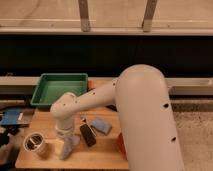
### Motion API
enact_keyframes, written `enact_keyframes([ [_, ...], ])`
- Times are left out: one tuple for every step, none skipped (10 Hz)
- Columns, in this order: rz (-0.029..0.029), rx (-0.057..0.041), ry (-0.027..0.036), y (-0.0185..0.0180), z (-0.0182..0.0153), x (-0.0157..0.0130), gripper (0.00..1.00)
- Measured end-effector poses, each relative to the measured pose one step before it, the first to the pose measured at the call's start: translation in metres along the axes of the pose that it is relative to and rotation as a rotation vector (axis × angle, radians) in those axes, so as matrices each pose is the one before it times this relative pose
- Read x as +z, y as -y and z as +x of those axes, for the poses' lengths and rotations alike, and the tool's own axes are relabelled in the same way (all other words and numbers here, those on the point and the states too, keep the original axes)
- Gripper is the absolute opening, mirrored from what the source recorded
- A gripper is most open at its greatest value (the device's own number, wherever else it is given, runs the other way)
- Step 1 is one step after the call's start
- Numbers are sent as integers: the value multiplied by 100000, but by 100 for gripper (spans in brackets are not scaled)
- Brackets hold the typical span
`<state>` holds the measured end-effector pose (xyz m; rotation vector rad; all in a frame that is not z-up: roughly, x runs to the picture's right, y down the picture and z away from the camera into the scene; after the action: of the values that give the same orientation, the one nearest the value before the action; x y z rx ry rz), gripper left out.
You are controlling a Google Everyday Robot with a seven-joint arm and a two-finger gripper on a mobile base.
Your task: Place towel in red bowl
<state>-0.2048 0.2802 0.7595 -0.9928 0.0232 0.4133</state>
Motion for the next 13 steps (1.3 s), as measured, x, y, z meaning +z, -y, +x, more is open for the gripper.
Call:
enact_keyframes([
  [559, 890, 314, -3, -147, 276, 73],
  [1465, 851, 637, 138, -34, 109, 62],
  [642, 240, 418, 167, 38, -67, 52],
  [36, 15, 16, 8, 2, -22, 47],
  [-54, 27, 12, -13, -20, -20, 35],
  [-197, -153, -554, -137, 76, 126, 21],
  [0, -182, 107, -86, -69, 16, 13],
  [1812, 555, 1276, 275, -158, -355, 5],
  [859, 880, 2847, 397, -113, -769, 0],
  [-158, 583, 2022, 300, 21, -639, 0],
  [294, 249, 2888, 372, -166, -1057, 0],
  [760, -421, 3082, 155, -562, -1714, 0],
  [1046, 79, 2229, 375, -447, -1701, 0],
])
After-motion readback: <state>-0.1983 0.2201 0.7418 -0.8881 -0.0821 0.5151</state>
